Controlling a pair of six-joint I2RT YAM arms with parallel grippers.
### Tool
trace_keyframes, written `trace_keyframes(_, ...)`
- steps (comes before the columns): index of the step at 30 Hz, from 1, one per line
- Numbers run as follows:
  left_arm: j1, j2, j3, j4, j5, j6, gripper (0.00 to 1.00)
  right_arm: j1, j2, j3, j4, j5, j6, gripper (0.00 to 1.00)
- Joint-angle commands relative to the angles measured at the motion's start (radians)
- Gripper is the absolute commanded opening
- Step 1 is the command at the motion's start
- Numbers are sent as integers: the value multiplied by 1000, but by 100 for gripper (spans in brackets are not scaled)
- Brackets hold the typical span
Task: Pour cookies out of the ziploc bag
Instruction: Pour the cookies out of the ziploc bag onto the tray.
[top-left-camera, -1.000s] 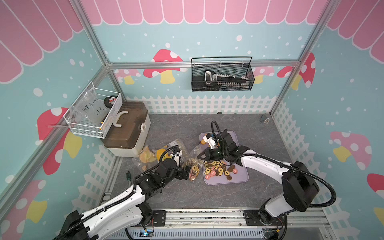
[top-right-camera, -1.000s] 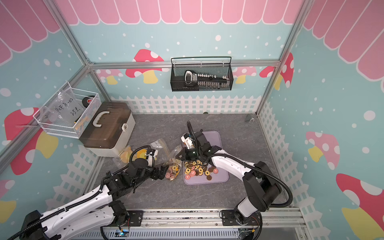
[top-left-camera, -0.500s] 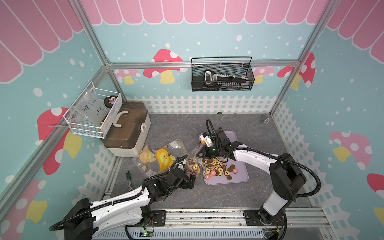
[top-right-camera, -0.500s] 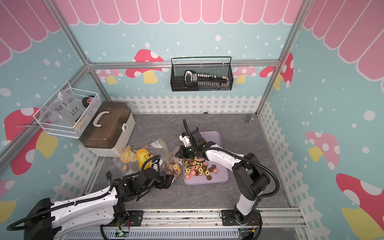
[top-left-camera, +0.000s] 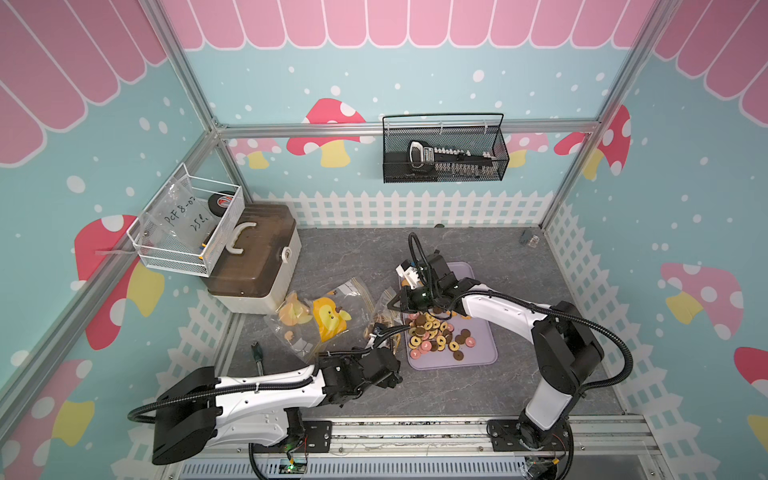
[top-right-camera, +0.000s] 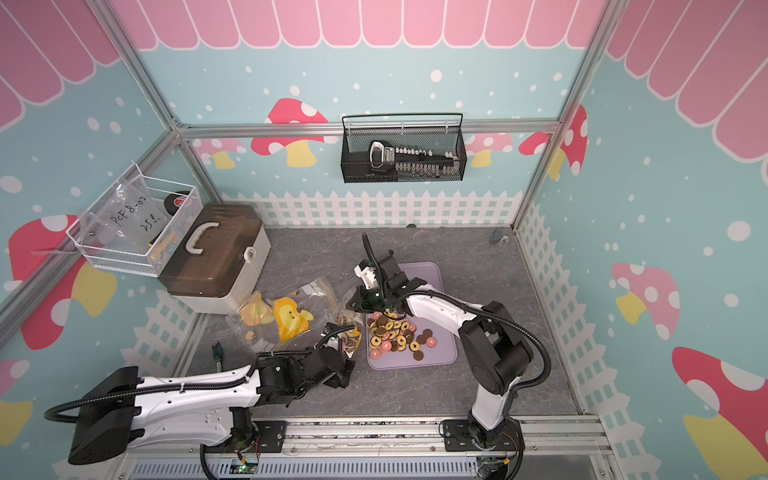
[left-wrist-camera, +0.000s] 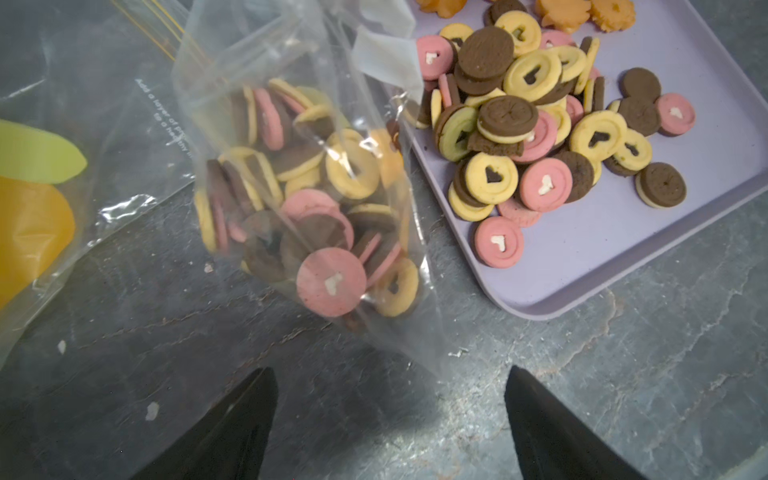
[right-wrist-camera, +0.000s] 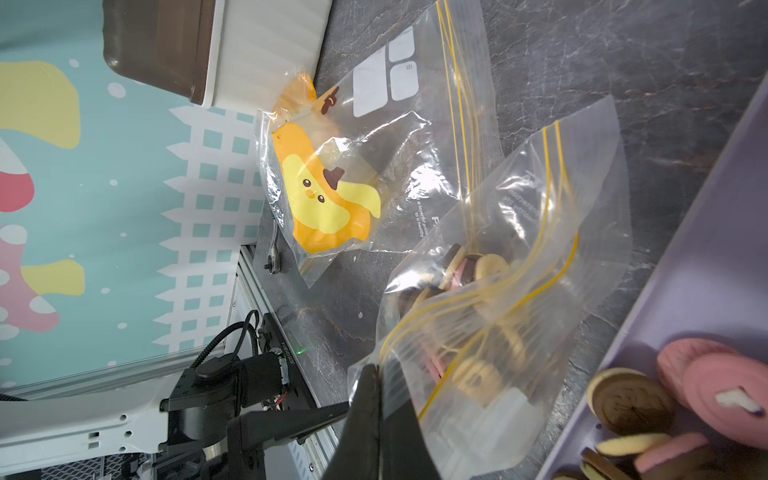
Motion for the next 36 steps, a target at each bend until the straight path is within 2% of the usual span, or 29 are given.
trace_keyframes(1, -18, 69, 60, -20, -51, -21, 90, -7, 12, 24, -1, -10, 5, 0)
trace_keyframes(17, -27, 192, 110, -16, -59, -41, 67, -20, -15, -5, -1, -15, 10, 0)
trace_keyframes(22, -26, 227, 116, -14, -56, -44, 55, -21, -18, -9, -1, -18, 14, 0)
trace_keyframes(24, -24, 229, 114, -14, -59, -44, 46, -21, -19, -11, -2, -16, 15, 0)
trace_keyframes(26, -25, 225, 112, -13, -63, -44, 32, -21, -23, -14, -1, -15, 15, 0)
trace_keyframes(29, -20, 214, 103, -15, -71, -41, 19, -22, -23, -16, -1, -17, 15, 0)
trace_keyframes(31, -14, 206, 96, -16, -72, -40, 2, -22, -25, -18, 1, -18, 18, 0)
trace_keyframes(36, 5, 134, 85, -60, -107, -25, 0, -23, -42, -21, 0, -28, 24, 0)
